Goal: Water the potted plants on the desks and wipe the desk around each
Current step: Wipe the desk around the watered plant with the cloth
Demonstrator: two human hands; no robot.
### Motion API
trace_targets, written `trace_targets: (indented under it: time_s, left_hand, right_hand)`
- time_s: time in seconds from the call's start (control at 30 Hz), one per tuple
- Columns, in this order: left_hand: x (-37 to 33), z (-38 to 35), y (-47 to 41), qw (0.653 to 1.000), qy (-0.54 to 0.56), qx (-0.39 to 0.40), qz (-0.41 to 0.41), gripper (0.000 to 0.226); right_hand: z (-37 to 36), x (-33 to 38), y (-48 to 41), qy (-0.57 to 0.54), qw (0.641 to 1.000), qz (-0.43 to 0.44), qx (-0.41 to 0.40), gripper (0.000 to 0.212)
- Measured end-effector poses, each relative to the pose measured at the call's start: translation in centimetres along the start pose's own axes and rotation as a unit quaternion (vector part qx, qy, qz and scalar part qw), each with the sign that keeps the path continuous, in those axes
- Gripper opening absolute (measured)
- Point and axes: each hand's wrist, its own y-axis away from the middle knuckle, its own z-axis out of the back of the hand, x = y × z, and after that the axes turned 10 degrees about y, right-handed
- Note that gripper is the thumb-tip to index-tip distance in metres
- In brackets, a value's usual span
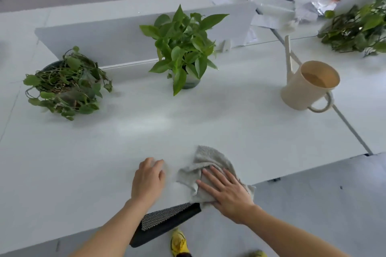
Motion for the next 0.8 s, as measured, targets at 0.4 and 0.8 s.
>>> trace_targets:
  time_s: [0.4,0.8]
  left_hand:
    - [-18.8,-6.2,3.0,0.983,0.125,0.035,0.128,0.017]
    - [-29.2,-1.5,2.1,0.957,0.219,-0.051,0.185,0.045]
  right_hand:
    - [3.8,-15.6,12.5,-0.305,0.929,-0.192,0.083,0.049]
    - [13.6,-25.9,13.2,-0.672,0.676,-0.298,-0.062,0.034]
